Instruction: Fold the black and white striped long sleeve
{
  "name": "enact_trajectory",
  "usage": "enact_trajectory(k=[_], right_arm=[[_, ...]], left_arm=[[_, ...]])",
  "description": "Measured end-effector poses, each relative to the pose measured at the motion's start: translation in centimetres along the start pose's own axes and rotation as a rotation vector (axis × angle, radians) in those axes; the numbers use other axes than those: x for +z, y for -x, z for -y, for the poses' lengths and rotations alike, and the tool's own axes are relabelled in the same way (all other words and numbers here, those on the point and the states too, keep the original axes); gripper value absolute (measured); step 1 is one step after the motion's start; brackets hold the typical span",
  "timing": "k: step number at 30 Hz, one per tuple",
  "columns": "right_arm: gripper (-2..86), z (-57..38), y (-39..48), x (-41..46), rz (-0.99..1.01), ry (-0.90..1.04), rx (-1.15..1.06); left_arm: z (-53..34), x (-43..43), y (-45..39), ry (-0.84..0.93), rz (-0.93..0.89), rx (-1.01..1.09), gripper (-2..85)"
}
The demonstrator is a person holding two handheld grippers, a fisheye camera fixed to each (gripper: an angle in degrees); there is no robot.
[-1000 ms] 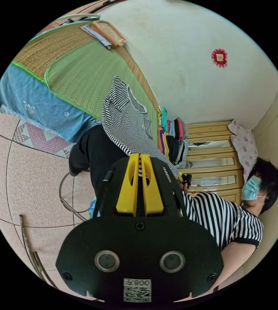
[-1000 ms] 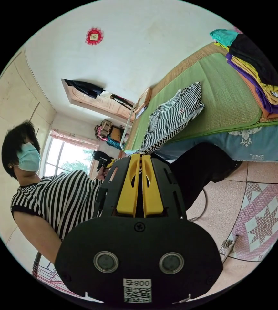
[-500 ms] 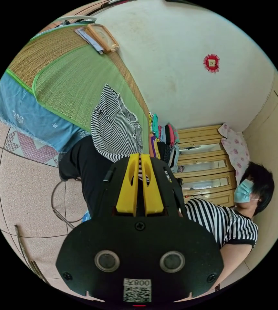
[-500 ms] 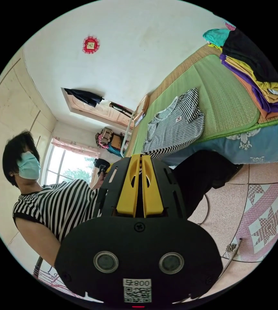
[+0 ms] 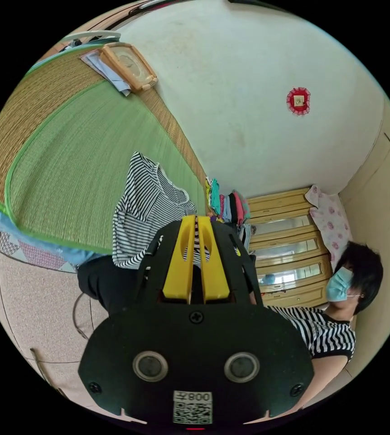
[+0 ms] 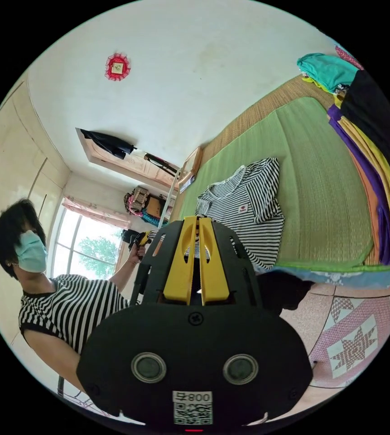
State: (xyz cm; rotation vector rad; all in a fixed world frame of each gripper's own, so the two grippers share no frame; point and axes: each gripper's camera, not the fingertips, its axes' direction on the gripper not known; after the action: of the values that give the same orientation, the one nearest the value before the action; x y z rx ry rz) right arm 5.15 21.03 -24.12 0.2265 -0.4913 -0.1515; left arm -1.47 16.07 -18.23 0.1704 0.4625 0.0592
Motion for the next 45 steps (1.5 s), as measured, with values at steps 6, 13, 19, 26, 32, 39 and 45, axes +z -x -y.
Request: enact_trajectory(k=[6,13,19,26,32,39,45], right_arm=[[0.4,9.2,-4.4,3.3,-0.022,0.040,0.036],[0.4,18.8,-11.7,8.3,-0.043,0.113,0.132],[0.4,25.4,-17.4,12.7,-0.066,0.186,0.196],[0.4,30.1,-23.9,16.0,-0.062,0.227,0.305],[0.5,31.2,-26.2,16.7,-0.041,0.220,0.326],[0.7,31.6,-27.5,17.0,-0.040,0.189,0.341],[0.8,32.7,-27.8,18.3,-0.044,0.194,0.334]], left_arm=[[9.0,4.6,2.1,-0.008,0.036,-0.024,0.7],[17.9,10.2,6.1,-0.003,0.094,-0.094,0.7],[24.6,15.2,10.6,0.021,0.153,-0.155,0.6],[30.2,19.7,15.7,-0.022,0.209,-0.243,0.2],[31.9,22.5,16.5,-0.045,0.148,-0.181,0.2],[30.7,31.2,14.5,0.257,0.197,-0.009,0.2],[32.8,37.7,13.3,0.426,0.495,0.155,0.2]])
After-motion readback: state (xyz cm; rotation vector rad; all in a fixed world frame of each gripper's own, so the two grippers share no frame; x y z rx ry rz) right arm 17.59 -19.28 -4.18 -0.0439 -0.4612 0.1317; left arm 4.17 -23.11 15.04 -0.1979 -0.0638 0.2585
